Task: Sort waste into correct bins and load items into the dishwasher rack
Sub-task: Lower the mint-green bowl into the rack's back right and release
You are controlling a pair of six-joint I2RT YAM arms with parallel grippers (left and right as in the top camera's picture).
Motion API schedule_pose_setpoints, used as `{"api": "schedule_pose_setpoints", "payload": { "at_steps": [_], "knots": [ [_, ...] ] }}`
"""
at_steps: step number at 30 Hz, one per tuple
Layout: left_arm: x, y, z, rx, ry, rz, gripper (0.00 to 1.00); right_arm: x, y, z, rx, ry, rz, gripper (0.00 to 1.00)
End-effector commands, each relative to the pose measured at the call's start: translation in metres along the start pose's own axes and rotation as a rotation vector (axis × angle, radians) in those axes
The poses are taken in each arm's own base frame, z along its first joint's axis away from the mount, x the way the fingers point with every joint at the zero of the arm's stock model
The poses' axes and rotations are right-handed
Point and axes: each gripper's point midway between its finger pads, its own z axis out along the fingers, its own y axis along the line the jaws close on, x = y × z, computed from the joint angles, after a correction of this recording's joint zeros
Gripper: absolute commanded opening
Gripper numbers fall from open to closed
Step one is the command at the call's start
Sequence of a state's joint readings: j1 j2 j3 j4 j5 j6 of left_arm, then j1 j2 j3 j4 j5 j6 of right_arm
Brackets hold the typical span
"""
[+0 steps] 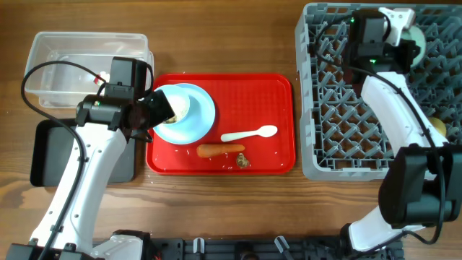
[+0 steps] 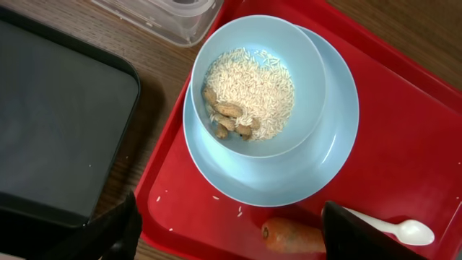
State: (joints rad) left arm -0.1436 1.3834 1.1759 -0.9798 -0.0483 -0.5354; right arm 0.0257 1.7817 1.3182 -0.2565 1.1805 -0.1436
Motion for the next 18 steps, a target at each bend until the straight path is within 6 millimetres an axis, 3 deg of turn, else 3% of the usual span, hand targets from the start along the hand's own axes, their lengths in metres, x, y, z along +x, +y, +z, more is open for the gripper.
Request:
{"api": "schedule_pose_setpoints", "payload": {
  "at_steps": [1,7,18],
  "knots": [
    [-0.006,0.001,-0.005,0.001,-0.028,0.001,0.81,0.003,0.0,0.002,0.021,0.008,0.0,0.04],
    [-0.006,0.001,-0.005,0.001,-0.027,0.001,0.81,0.02,0.032,0.002,-0.138,0.049,0.008,0.04],
    [-0.006,0.001,-0.005,0.001,-0.027,0.001,0.82,0.048,0.049,0.006,-0.133,0.119,-0.061,0.04]
  ]
}}
